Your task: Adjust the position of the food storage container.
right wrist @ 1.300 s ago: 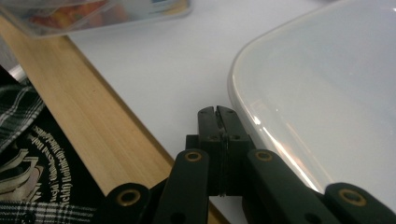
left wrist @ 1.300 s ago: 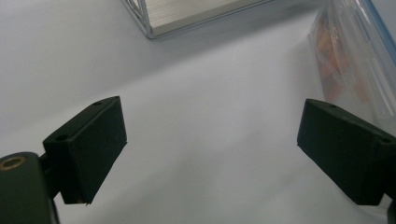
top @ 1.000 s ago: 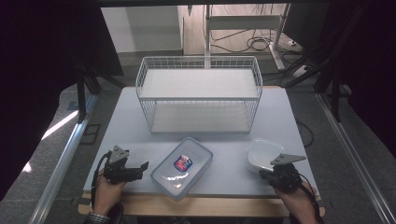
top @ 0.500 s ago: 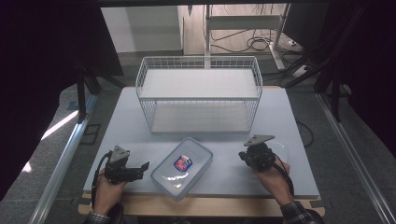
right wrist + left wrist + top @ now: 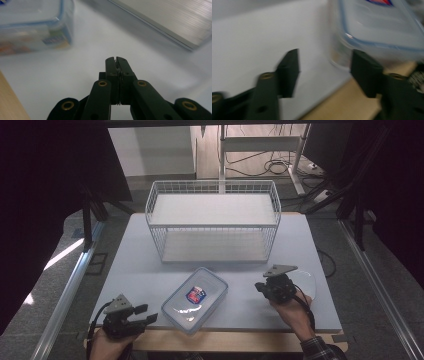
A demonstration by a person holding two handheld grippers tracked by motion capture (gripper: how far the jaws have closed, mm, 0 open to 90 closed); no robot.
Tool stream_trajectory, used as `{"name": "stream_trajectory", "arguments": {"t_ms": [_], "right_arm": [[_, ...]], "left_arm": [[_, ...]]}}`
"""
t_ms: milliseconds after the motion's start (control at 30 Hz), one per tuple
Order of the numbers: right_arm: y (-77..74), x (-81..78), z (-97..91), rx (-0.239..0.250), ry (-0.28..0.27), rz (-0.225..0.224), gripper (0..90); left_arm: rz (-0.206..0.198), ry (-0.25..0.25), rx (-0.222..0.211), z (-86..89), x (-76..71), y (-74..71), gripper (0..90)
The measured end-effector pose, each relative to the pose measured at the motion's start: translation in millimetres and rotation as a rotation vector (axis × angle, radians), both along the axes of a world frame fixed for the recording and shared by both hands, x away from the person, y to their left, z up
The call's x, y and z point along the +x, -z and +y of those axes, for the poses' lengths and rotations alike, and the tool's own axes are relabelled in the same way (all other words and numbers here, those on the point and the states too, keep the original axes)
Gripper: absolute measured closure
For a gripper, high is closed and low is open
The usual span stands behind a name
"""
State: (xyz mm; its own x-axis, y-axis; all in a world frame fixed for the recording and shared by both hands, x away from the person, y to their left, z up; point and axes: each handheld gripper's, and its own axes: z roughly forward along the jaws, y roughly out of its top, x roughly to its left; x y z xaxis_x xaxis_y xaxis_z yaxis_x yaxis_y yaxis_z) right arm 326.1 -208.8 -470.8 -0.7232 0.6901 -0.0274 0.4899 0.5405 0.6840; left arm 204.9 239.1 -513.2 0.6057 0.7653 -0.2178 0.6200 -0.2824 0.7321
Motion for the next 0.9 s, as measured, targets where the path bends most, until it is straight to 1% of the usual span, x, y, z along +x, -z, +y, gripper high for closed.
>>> {"name": "stream_trajectory", "arguments": {"t_ms": [33, 67, 100, 133, 167, 200, 300, 367, 400, 433, 500, 600, 633, 733, 833, 900], "right_arm": [[0.2, 1.4, 4.3, 0.013, -0.013, 0.005, 88.7], [1.0, 3.2, 10.1, 0.025, -0.027, 0.012, 89.1], [1.5, 4.4, 13.7, 0.030, -0.033, 0.018, 89.2], [2.8, 6.4, 19.0, 0.044, -0.036, 0.023, 89.2], [3.4, 8.6, 23.8, 0.052, -0.038, 0.036, 89.3], [4.6, 11.2, 29.1, 0.063, -0.047, 0.039, 89.3], [8.5, 18.5, 46.8, 0.069, -0.075, 0.053, 89.3], [11.2, 22.8, 58.2, 0.051, -0.082, 0.054, 89.3], [14.7, 27.8, 66.7, 0.042, -0.100, 0.058, 89.3], [14.7, 27.8, 66.7, 0.042, -0.100, 0.058, 89.3], [16.8, 30.2, 70.7, 0.036, -0.100, 0.065, 89.4], [19.1, 31.3, 68.9, 0.034, -0.103, 0.082, 89.6], [19.0, 31.0, 67.0, 0.034, -0.103, 0.084, 89.6], [16.2, 27.9, 61.6, 0.034, -0.099, 0.086, 89.7], [13.7, 24.8, 55.9, 0.045, -0.106, 0.099, 89.6], [13.4, 24.2, 52.2, 0.054, -0.113, 0.118, 89.6]], "left_arm": [[0.022, 0.038, 0.012, -5.0, -0.7, 0.2, 60.4], [0.038, 0.053, 0.013, -7.6, -0.6, 0.4, 69.9], [0.062, 0.078, 0.020, -10.4, 0.3, 0.9, 75.5], [0.073, 0.092, 0.034, -13.5, 0.5, 1.7, 79.6], [0.087, 0.100, 0.046, -16.6, 0.8, 2.7, 82.1], [0.097, 0.110, 0.051, -19.5, 1.7, 3.9, 84.9], [0.111, 0.123, 0.061, -31.2, 5.6, 6.8, 84.9], [0.112, 0.123, 0.079, -40.2, 9.7, 7.2, 83.8], [0.116, 0.125, 0.103, -43.0, 11.6, 6.8, 83.0], [0.110, 0.117, 0.112, -44.9, 12.6, 6.8, 83.0], [0.107, 0.096, 0.106, -46.5, 16.2, 7.7, 82.8], [0.110, 0.075, 0.126, -47.4, 22.2, 9.5, 82.7], [0.111, 0.069, 0.127, -47.7, 24.9, 10.5, 82.4], [0.118, 0.053, 0.156, -49.1, 34.4, 13.2, 82.3], [0.125, 0.039, 0.149, -47.8, 43.2, 15.4, 82.4], [0.134, 0.021, 0.117, -45.5, 50.1, 16.6, 82.0]]}}
